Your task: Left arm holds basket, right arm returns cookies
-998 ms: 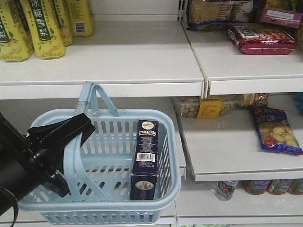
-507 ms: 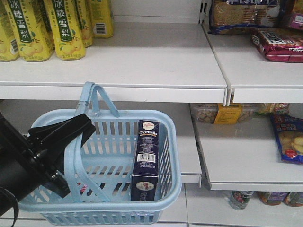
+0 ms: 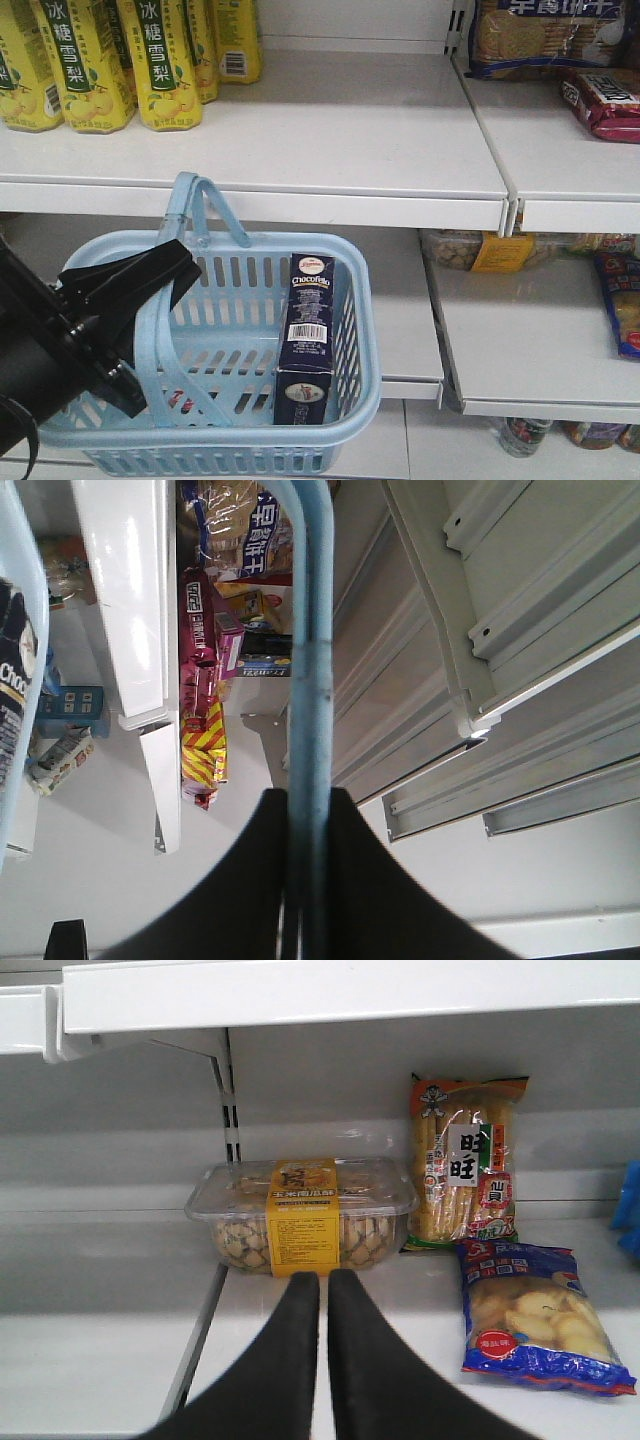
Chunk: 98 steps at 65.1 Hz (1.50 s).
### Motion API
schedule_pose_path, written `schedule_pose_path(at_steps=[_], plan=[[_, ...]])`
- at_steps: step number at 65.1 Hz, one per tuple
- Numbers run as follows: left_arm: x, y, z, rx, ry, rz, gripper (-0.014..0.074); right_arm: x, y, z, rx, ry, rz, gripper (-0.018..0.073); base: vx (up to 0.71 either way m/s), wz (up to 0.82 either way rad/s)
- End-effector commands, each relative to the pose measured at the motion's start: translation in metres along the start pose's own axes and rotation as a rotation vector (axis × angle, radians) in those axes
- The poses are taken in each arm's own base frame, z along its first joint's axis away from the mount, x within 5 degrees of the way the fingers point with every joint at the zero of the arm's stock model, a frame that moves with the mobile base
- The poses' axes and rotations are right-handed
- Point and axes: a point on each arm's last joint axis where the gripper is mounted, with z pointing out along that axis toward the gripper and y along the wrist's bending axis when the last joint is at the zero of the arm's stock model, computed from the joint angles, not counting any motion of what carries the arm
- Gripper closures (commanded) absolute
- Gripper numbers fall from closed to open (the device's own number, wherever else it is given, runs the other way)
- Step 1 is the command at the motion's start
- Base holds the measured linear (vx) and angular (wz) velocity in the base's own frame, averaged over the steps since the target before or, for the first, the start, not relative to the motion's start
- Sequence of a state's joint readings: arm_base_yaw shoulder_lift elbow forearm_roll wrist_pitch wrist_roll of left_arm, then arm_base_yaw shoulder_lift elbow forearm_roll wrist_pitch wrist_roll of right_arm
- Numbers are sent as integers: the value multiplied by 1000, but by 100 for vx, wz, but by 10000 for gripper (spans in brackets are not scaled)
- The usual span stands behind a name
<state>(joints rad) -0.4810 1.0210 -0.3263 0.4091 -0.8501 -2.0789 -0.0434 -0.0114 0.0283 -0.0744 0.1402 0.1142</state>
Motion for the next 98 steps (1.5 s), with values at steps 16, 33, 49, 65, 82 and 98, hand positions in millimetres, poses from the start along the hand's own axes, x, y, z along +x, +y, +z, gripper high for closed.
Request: schedule_pose_path(at_steps=[16, 33, 49, 65, 82, 98], plan=[[7, -25, 2, 173, 53, -13, 599, -1, 0, 0, -4, -65, -13, 569, 2, -1], [7, -25, 2, 173, 53, -13, 599, -1, 0, 0, -4, -65, -13, 569, 4, 0], [7, -25, 2, 173, 53, -13, 599, -1, 0, 0, -4, -65, -13, 569, 5, -4], [7, -25, 2, 173, 53, -13, 599, -1, 0, 0, -4, -65, -13, 569, 2, -3], [7, -25, 2, 173, 53, -13, 599, -1, 0, 0, -4, -65, -13, 569, 0, 0], [7, -25, 2, 173, 52, -13, 599, -1, 0, 0, -4, -65, -13, 569, 0, -1]])
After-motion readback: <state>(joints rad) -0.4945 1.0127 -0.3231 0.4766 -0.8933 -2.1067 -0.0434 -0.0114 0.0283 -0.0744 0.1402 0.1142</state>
